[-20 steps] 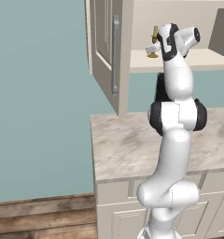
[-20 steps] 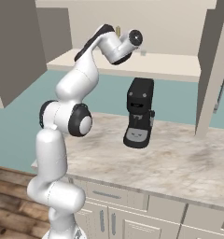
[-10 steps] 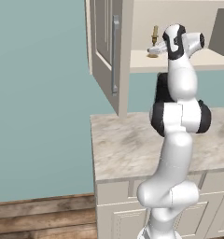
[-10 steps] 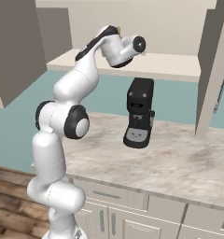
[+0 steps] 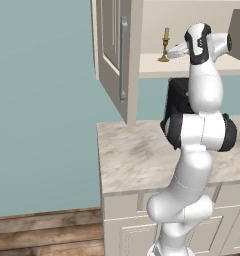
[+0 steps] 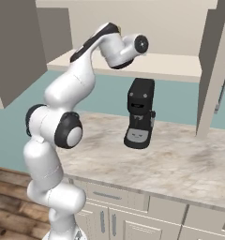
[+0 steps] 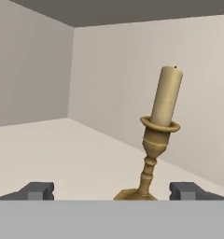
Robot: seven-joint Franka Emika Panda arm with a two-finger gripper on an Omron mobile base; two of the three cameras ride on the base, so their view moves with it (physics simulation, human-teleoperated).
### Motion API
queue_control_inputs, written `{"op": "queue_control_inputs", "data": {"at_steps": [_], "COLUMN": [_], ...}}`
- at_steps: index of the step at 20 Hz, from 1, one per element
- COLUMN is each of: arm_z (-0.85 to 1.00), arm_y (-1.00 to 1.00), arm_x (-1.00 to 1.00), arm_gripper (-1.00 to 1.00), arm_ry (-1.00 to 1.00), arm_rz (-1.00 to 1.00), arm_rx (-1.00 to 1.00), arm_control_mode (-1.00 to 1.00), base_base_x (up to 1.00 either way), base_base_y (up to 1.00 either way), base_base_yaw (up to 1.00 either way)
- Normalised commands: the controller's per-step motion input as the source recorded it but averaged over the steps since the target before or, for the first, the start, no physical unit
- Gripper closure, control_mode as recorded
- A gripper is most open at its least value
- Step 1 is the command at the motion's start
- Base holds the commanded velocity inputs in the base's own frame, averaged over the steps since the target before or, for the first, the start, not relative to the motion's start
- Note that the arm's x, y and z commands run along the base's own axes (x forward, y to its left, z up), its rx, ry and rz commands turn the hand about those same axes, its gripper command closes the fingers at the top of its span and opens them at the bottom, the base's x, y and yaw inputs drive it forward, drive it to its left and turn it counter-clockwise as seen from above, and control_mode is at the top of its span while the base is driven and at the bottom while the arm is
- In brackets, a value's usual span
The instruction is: Pick the candle and candle from the dining table and place them in the open cabinet. Close the cabinet after placing the objects.
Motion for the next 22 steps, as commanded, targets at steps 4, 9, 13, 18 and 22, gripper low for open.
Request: {"op": "queue_control_inputs", "data": {"at_steps": [4, 9, 13, 18, 22], "arm_z": [0.11, 0.0, 0.0, 0.0, 0.0], "arm_y": [-0.12, -0.21, -0.17, -0.03, 0.0], "arm_x": [-0.62, -0.65, -0.83, -0.9, -0.83], "arm_gripper": [-1.0, -1.0, -1.0, -1.0, -1.0], "arm_ry": [0.0, -0.05, -0.1, -0.05, 0.0], "arm_rz": [-0.07, -0.12, -0.13, -0.15, -0.16], "arm_rx": [0.0, 0.0, 0.0, 0.0, 0.0], "arm_control_mode": [-1.0, -1.0, -1.0, -1.0, -1.0], "base_base_x": [0.0, 0.0, 0.0, 0.0, 0.0], "base_base_y": [0.0, 0.0, 0.0, 0.0, 0.0], "base_base_yaw": [0.0, 0.0, 0.0, 0.0, 0.0]}}
